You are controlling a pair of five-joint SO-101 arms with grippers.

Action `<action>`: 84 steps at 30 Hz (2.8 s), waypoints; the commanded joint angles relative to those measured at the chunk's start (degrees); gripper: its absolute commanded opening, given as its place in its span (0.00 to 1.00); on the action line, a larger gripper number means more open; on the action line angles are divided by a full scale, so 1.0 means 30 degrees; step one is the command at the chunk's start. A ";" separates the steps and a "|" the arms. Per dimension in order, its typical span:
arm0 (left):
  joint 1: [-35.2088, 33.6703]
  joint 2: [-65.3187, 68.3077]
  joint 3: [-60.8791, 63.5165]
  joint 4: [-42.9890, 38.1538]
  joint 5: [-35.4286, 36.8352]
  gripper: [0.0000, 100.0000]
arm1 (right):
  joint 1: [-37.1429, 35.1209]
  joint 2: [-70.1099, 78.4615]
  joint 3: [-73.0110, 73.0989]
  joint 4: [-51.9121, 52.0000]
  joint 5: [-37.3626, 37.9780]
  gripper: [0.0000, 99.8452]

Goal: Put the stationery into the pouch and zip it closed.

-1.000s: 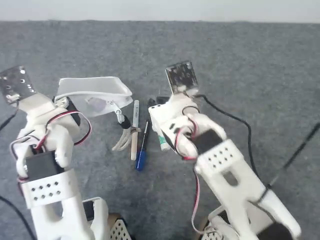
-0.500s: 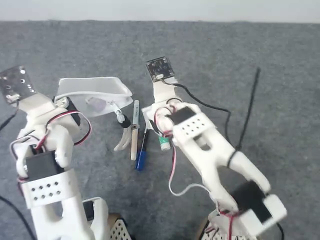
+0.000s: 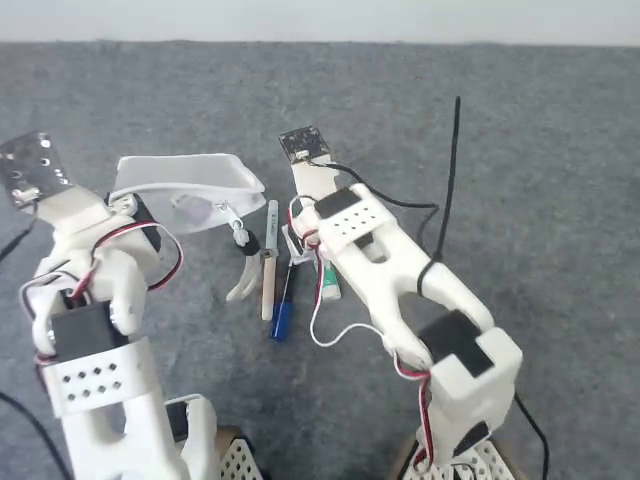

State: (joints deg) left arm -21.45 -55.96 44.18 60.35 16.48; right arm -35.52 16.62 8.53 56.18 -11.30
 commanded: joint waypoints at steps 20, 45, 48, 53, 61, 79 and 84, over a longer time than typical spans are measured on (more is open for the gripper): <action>-0.0059 -0.0205 -0.0278 -0.0703 0.0205 0.01 | 0.1216 0.1802 -0.4630 0.4293 -0.0088 0.26; -0.0029 -0.0205 -0.0278 -0.0733 0.0176 0.01 | 0.3619 0.2593 -0.5245 0.3062 0.2110 0.18; -0.0029 -0.0205 -0.0278 -0.0733 0.0176 0.01 | 0.3560 0.3385 -0.5949 0.3912 0.2198 0.18; -0.0029 -0.0205 -0.0278 -0.0733 0.0176 0.01 | 0.3502 0.4234 -0.6388 0.4381 0.2256 0.13; 0.0000 -0.0205 -0.0278 -0.0733 0.0176 0.01 | 0.2593 0.3121 -0.6388 0.4996 0.2227 0.01; 0.0029 -0.0205 -0.0278 -0.0733 0.0176 0.01 | -0.1919 -0.5817 -0.6330 1.2147 0.2227 0.01; 0.0059 -0.0205 -0.0278 -0.0733 0.0176 0.01 | -0.3443 -0.7429 -0.6271 1.3289 0.2227 0.01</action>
State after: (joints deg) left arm -21.45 -55.96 44.18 60.35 16.48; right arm -43.43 0.18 -7.56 94.15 -4.97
